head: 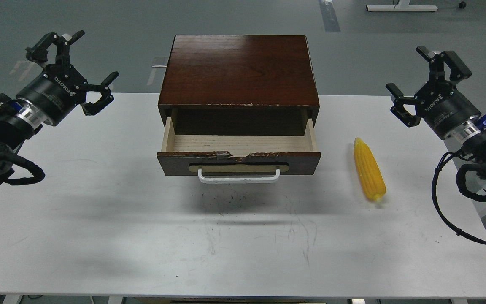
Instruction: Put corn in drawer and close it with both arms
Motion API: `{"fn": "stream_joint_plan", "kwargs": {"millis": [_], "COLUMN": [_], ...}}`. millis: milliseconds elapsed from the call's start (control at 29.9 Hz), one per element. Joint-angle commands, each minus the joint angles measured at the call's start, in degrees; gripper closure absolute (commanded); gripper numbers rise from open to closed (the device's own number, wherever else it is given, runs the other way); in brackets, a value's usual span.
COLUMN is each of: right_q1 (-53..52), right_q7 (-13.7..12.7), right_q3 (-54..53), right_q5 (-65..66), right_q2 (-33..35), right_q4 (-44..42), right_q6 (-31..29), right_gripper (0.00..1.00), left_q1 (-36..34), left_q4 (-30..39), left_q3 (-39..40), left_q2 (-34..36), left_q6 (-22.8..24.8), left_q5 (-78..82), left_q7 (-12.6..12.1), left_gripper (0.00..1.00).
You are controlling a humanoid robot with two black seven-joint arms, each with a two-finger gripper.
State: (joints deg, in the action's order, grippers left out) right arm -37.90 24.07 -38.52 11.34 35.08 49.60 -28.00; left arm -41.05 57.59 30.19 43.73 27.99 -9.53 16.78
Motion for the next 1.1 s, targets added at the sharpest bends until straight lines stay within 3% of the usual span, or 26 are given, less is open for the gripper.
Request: {"fn": "stream_joint_plan", "kwargs": {"millis": [0, 267, 501, 568, 668, 735, 1069], "right_q1": [0.0, -0.1, -0.1, 0.0, 0.2, 0.5, 0.6], "right_q7": [0.0, 0.0, 0.0, 0.0, 0.2, 0.5, 0.7], "right_q3": [0.0, 0.1, 0.3, 0.3, 0.3, 0.4, 0.1], "right_q5": [0.1, 0.1, 0.1, 0.1, 0.1, 0.1, 0.1], "right_q2": [-0.1, -0.2, 0.0, 0.1, 0.5, 0.7, 3.9], "right_q4": [0.1, 0.1, 0.3, 0.3, 0.5, 0.7, 0.9], "right_q6": [0.0, 0.0, 0.0, 0.0, 0.0, 0.0, 0.0], "right_gripper": [0.0, 0.0, 0.0, 0.0, 0.0, 0.0, 0.0], "left_q1": [1.3, 0.9, -2.9, -2.9, -2.1, -1.6, 1.4], "left_q4": [0.0, -1.9, -12.0, -11.7, -7.9, -5.1, 0.5], "left_q3": [1.6, 1.8, 1.7, 1.8, 2.2, 2.2, 5.3], "left_q2": [0.3, 0.6, -1.0, -1.6, -1.2, -0.8, -1.0], "left_q6": [0.0, 0.0, 0.0, 0.0, 0.0, 0.0, 0.0], "left_q5": [0.0, 0.4, 3.4, 5.3, 9.3, 9.8, 9.8], "left_q7": [0.4, 0.9, 1.4, 2.5, 7.0, 8.0, 8.1], "left_gripper": [0.0, 0.0, 0.0, 0.0, 0.0, 0.0, 0.0]}}
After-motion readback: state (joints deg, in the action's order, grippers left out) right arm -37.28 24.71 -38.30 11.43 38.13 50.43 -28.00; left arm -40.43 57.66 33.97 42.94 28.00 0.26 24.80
